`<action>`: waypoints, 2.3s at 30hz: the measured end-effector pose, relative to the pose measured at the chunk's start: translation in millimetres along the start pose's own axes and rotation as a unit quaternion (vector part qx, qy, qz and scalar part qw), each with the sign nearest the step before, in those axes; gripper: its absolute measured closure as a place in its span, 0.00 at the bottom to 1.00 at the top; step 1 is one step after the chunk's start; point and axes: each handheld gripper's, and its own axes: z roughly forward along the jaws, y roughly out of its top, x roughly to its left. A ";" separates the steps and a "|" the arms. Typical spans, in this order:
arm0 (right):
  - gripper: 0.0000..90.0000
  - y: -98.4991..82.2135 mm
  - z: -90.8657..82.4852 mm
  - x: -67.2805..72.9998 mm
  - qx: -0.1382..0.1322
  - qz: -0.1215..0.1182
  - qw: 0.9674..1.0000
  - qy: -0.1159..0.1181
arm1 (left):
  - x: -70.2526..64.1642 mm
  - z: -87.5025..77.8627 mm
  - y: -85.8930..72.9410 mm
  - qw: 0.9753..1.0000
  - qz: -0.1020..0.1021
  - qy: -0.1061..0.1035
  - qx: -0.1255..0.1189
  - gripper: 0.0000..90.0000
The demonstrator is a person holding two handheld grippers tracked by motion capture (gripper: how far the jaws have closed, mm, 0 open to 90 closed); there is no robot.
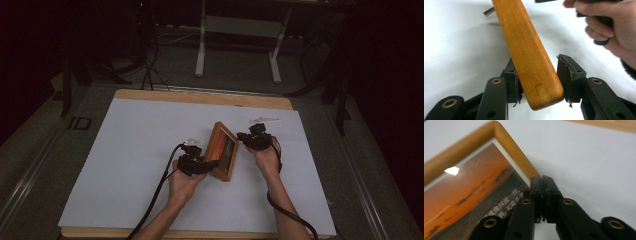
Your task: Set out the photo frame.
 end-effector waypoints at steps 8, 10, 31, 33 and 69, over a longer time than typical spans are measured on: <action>0.80 -5.4 -34.1 -6.0 0.007 -0.041 0.999 0.022 | -6.9 1.5 1.4 1.000 0.011 0.000 -0.008 0.67; 0.75 -6.3 -39.4 -4.7 0.012 -0.057 0.998 0.035 | -9.1 2.2 2.6 1.000 0.015 -0.005 -0.008 0.69; 0.64 -7.6 -81.6 5.4 -0.003 -0.133 0.989 0.059 | -24.0 4.9 18.5 0.997 0.069 -0.025 -0.006 0.77; 0.64 -8.4 -82.2 3.9 -0.003 -0.131 0.990 0.058 | -24.0 4.0 22.2 0.997 0.075 -0.025 -0.008 0.77; 0.51 14.3 -76.1 42.2 -0.043 -0.207 0.967 0.144 | -19.1 -56.2 81.9 0.965 0.247 -0.066 0.055 0.77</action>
